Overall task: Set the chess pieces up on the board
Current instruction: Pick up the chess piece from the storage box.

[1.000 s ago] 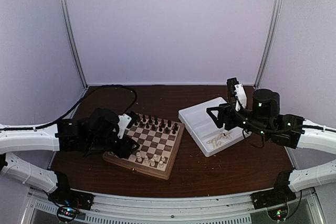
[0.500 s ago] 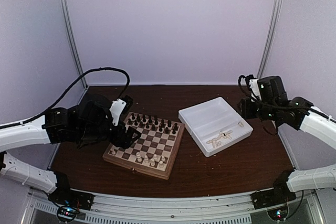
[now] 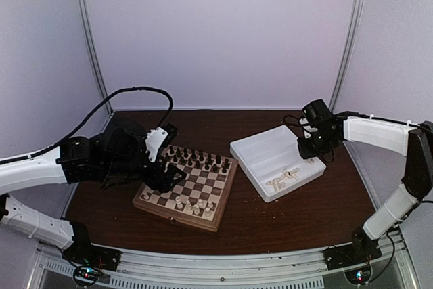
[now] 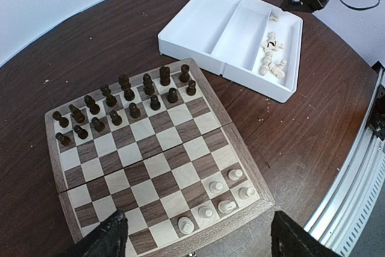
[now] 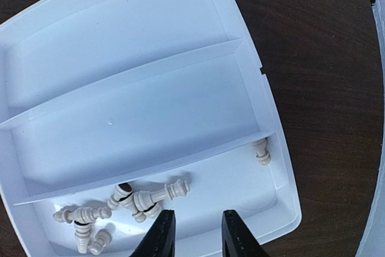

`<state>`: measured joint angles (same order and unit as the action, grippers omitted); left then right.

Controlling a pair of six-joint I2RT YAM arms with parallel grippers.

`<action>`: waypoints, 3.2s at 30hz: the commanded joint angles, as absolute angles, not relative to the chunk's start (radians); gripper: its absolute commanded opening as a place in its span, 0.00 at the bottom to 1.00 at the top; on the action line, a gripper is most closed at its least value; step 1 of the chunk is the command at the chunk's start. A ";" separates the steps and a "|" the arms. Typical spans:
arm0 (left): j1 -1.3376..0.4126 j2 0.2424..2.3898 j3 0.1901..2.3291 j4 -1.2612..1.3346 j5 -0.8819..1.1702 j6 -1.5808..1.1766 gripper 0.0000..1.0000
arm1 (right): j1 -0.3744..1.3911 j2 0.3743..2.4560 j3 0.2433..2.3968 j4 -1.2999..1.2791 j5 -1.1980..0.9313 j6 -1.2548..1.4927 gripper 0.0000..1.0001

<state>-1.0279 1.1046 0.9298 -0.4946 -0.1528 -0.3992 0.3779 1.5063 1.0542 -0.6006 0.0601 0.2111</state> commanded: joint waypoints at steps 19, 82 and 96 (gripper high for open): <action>-1.030 1.196 1.009 -0.439 -0.095 -0.316 0.80 | 0.289 1.777 1.164 -0.644 0.196 0.137 0.32; -1.031 1.203 0.999 -0.422 -0.051 -0.345 0.79 | 0.158 1.751 1.044 -0.372 -0.203 0.484 0.29; -1.030 1.196 0.992 -0.426 -0.057 -0.339 0.79 | 0.156 1.816 1.094 -0.451 -0.153 0.494 0.33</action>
